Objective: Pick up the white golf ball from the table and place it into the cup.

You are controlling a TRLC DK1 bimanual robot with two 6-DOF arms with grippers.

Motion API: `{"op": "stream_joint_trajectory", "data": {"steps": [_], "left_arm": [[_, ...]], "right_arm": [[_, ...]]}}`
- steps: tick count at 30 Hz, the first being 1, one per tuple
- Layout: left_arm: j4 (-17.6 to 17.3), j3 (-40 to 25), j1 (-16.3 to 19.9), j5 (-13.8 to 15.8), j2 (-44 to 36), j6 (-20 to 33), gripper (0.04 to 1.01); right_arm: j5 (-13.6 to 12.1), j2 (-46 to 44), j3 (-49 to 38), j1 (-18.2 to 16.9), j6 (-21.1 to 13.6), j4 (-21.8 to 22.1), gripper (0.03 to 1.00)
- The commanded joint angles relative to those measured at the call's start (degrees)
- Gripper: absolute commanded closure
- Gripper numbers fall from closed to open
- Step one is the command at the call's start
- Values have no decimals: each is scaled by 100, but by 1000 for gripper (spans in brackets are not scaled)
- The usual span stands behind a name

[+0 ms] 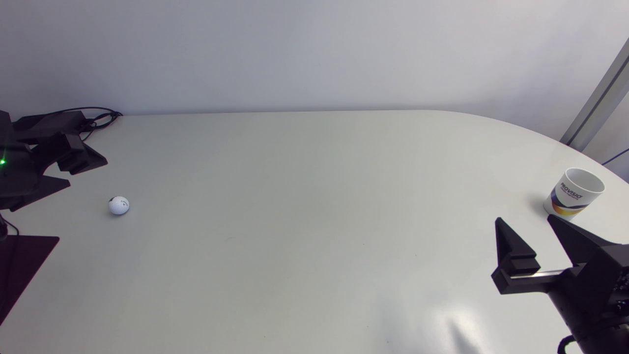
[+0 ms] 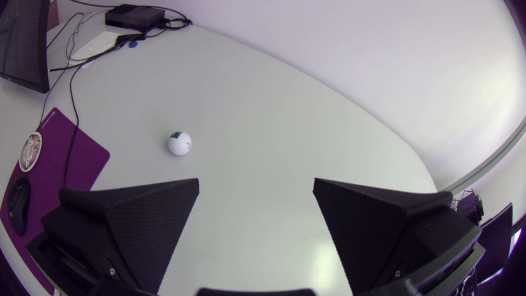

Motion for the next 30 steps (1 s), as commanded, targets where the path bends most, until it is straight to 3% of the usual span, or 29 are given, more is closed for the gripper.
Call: {"op": "stream_joint_trajectory", "data": {"steps": [1, 7, 8, 12, 14, 16, 17, 20, 23, 30], "left_arm": [[-29, 224, 45, -133, 345, -99, 49], [68, 233, 335, -72, 749, 130, 51], [77, 304, 335, -169, 951, 182, 56], [-160, 840, 238, -1294, 2050, 973, 56], [-90, 928, 159, -1610, 2463, 1211, 56], [-37, 1042, -52, -2287, 2894, 1755, 56], [7, 1112, -105, -2454, 3061, 1905, 52], [50, 1429, -140, -2462, 3509, 2063, 46], [50, 1560, -289, -2462, 3746, 2608, 46], [-64, 2193, -219, -1566, 4396, 3109, 48]], "right_arm": [[-41, 46, -239, -21, -40, -100, 72], [-41, 37, -239, -21, -31, -100, 70], [-41, 37, -239, -21, -31, -100, 70], [-41, 37, -239, -29, -40, -100, 70], [-41, 37, -239, -29, -31, -100, 72], [-41, 37, -239, -29, -40, -100, 72], [-41, 37, -239, -29, -40, -100, 70], [-41, 37, -239, -29, -40, -100, 70], [-41, 46, -239, -29, -40, -100, 70], [-41, 46, -239, -38, -40, -100, 72]]}}
